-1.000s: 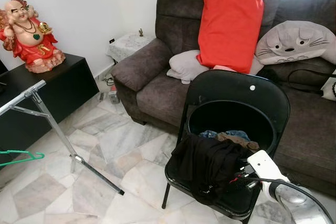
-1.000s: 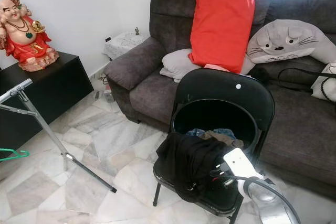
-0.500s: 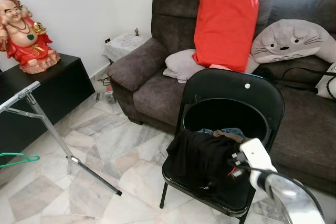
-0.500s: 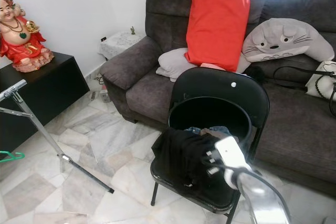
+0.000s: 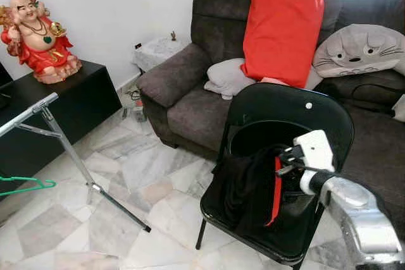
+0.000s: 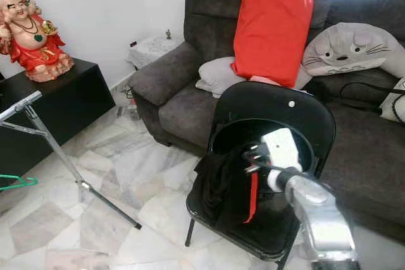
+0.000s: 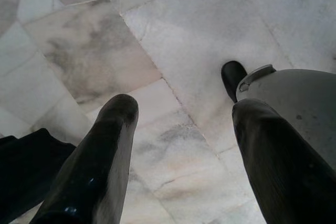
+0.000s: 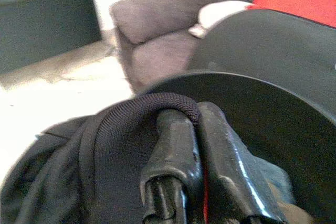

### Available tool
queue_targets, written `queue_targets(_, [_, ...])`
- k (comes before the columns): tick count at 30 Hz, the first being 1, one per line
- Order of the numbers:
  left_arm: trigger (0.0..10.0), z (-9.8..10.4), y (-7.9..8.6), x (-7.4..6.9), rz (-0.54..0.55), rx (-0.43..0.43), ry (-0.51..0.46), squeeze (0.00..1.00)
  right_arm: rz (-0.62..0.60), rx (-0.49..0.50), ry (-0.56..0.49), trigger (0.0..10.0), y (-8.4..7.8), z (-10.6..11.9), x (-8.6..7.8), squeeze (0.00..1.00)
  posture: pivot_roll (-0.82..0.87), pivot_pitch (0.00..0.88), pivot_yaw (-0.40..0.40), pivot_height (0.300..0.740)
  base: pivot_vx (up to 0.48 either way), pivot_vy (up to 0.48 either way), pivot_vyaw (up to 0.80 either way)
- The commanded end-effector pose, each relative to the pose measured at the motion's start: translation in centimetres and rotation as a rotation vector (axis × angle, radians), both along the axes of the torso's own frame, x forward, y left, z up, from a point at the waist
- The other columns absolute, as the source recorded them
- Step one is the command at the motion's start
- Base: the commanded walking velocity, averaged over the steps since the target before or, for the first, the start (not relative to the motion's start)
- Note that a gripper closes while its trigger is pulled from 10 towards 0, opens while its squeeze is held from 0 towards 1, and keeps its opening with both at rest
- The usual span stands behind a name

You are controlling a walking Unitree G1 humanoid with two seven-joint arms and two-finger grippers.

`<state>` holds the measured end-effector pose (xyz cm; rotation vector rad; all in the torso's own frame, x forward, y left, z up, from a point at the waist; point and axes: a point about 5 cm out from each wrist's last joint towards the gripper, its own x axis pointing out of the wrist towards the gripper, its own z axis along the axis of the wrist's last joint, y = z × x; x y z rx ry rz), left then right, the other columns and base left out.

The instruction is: Hang hanger

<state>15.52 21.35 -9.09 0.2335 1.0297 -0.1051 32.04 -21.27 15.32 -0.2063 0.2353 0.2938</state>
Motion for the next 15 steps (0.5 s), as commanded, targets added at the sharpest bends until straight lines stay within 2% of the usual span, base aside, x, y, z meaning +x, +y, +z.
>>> queue_targets(1, [10.0, -0.1, 0.5, -0.4, 0.026, 0.008, 0.023, 0.0, -0.092, 0.023, -0.005, 0.0, -1.3, 0.2, 0.5, 0.0, -0.06, 0.01, 0.106, 0.74, 0.0, 0.0, 0.0])
queue_targets(6, [10.0, -0.1, 0.5, -0.4, 0.025, 0.004, 0.023, 0.0, -0.224, 0.079, 0.002, 0.0, -3.3, -0.2, 1.0, 0.0, -0.06, 0.011, 0.111, 0.74, 0.0, 0.0, 0.0])
queue_targets(15, [10.0, -0.1, 0.5, -0.5, 0.024, 0.003, 0.027, 0.0, -0.21, 0.163, 0.058, 0.0, -2.7, -1.8, 1.4, 0.0, -0.05, 0.011, 0.112, 0.74, 0.0, 0.0, 0.0])
